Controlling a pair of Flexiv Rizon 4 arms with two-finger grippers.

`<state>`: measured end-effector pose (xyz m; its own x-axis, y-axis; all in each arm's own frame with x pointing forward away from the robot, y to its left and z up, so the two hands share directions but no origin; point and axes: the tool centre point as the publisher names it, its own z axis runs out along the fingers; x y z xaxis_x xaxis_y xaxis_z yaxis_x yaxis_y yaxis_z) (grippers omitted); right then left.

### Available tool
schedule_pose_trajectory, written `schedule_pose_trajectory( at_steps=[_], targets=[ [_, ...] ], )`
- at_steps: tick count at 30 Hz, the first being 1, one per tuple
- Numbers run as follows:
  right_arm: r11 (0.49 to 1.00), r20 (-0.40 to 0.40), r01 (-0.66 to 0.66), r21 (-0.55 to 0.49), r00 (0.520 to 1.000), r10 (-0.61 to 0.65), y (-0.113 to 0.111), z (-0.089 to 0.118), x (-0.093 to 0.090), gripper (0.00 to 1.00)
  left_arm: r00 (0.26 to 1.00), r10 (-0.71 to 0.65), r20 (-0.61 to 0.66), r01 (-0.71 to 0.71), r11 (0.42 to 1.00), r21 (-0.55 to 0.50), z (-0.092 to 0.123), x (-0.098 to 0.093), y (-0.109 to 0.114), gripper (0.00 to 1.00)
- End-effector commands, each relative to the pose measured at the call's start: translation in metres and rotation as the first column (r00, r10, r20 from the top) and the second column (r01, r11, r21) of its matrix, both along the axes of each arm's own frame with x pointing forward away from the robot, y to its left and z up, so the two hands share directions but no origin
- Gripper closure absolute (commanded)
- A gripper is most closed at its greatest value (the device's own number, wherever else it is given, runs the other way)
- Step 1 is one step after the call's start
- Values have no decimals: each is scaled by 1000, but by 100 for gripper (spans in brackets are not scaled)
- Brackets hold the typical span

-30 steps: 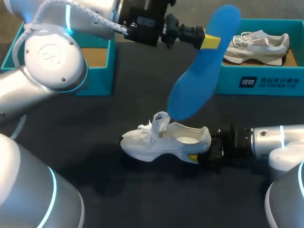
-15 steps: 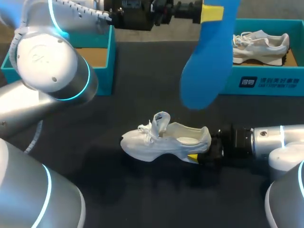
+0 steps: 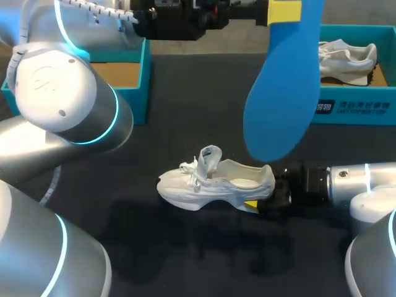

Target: Take the shoe out of the shoebox, open the shoe tongue, remove and reinsert the insole, then place the shoe into the shoebox

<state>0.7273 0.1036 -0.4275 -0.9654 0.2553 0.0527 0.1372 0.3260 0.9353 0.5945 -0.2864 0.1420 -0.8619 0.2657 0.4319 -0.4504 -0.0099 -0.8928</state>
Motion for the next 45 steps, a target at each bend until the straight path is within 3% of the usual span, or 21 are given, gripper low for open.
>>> schedule_pose_trajectory(
  at_steps=[1,4,6,23,30,45],
  targets=[
    [1000,1,2,-1,1000,-2,1,0,0,100,1000,3,5,-3,1000,9,9,-10,6,100],
    [1000,1,2,-1,1000,-2,1,0,0,100,999,-18,-27,19,1000,25,17,-13,10,100],
    [1000,1,2,-1,1000,-2,1,0,0,100,995,-74,-61,79,993,90,22,-15,12,100],
    [1000,1,2,-1,1000,-2,1,0,0,100,995,-74,-61,79,993,90,22,-15,12,100],
    [1000,1,2,-1,1000,-2,1,0,0,100,989,-43,-141,44,999,5,32,-26,19,100],
    [1000,1,2,-1,1000,-2,1,0,0,100,972,-50,-228,58,998,29,39,-28,26,100]
  ],
)
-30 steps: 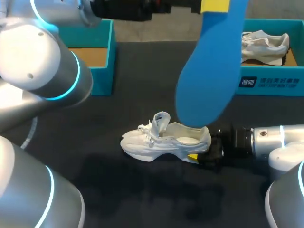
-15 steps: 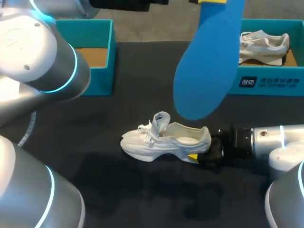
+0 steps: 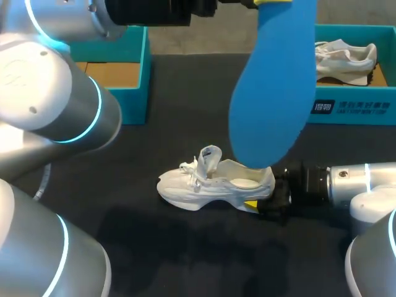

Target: Take the shoe out of the shoebox, open the shoe tongue, remove and reinsert the insole, then place the shoe into the shoebox

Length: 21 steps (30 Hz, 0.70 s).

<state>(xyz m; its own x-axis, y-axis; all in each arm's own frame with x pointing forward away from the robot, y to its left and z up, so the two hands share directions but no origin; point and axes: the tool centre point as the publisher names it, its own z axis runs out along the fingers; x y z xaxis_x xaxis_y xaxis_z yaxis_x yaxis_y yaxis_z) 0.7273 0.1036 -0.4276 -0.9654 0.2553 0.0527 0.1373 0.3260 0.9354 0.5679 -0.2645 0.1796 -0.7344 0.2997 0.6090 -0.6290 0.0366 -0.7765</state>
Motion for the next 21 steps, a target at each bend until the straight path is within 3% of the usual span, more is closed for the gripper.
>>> schedule_pose_trajectory(
  at_steps=[1,18,19,20,21],
  targets=[
    [1000,1,2,-1,1000,-2,1,0,0,100,1000,0,-14,1,1000,16,1,-1,4,100],
    [1000,-11,-4,-8,1000,4,2,-1,0,100,1000,0,-14,1,1000,16,1,-1,4,100],
    [1000,-13,-4,-10,1000,3,2,-1,0,96,1000,0,-14,1,1000,16,1,-1,4,100],
    [1000,-18,-8,-11,1000,7,2,-1,0,59,1000,0,-14,1,1000,16,1,-1,4,100],
    [1000,-21,-7,-15,1000,7,2,-1,-1,7,1000,0,-14,1,1000,16,1,-1,4,100]
  ],
)
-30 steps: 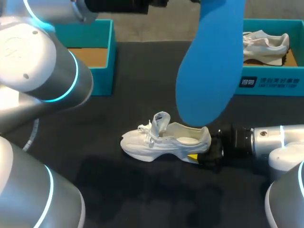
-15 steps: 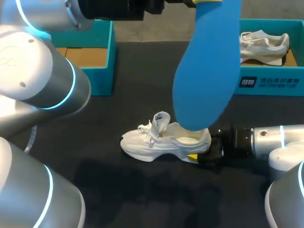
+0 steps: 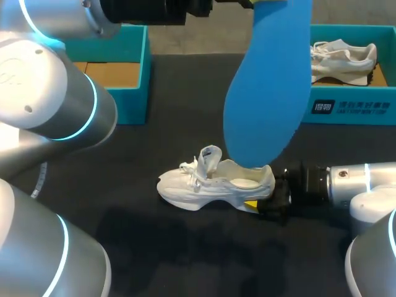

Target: Take the shoe out of the shoebox, open the shoe tongue, remove and reinsert the insole, then place the shoe into the shoebox

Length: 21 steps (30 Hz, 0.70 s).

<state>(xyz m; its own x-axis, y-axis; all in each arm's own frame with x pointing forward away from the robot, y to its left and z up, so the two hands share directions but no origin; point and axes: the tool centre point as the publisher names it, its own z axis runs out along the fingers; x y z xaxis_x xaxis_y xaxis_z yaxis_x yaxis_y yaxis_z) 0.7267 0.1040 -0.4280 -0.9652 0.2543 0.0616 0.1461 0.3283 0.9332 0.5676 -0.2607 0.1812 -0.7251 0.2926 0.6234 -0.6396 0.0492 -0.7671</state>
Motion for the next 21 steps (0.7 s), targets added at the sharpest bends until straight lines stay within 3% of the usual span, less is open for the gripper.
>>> schedule_pose_trajectory(
  at_steps=[1,10,21],
  targets=[
    [1000,-15,-4,-16,1000,4,2,0,-1,0,1000,2,-1,-2,1000,2,0,-1,0,100],
    [996,-8,35,-77,999,-36,-13,14,-7,0,1000,2,-1,-2,1000,2,0,-1,0,100],
    [966,-14,58,-253,998,-63,-43,29,-10,0,1000,2,-1,-2,1000,2,0,-1,0,100]
  ],
)
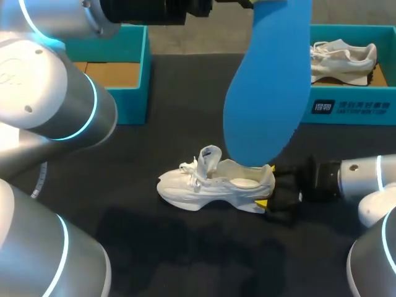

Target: Take the shoe out of the shoebox, open the shoe tongue, remove and reinsert the insole, then place the shoe into the shoebox

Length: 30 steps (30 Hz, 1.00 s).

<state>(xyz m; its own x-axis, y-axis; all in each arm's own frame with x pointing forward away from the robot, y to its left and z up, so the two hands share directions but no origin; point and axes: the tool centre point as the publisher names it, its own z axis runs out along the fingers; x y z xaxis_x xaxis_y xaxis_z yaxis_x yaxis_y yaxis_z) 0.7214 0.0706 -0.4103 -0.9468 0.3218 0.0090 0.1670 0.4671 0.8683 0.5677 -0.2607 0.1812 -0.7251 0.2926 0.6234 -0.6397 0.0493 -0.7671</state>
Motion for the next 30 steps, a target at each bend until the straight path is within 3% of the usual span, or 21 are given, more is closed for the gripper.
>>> schedule_pose_trajectory(
  at_steps=[1,11,18,30],
  targets=[
    [994,-32,-2,-108,999,-2,-12,11,-5,0,1000,2,0,-2,1000,2,0,-1,0,100],
    [951,-50,-19,-309,999,4,-32,33,2,0,1000,2,0,-2,1000,2,0,-1,0,100],
    [888,-83,-44,-457,997,7,-30,57,6,0,1000,2,0,-2,1000,2,0,-1,0,100],
    [747,-138,-53,-663,989,-52,-24,66,1,0,1000,2,0,-2,1000,2,0,-1,0,100]
  ],
)
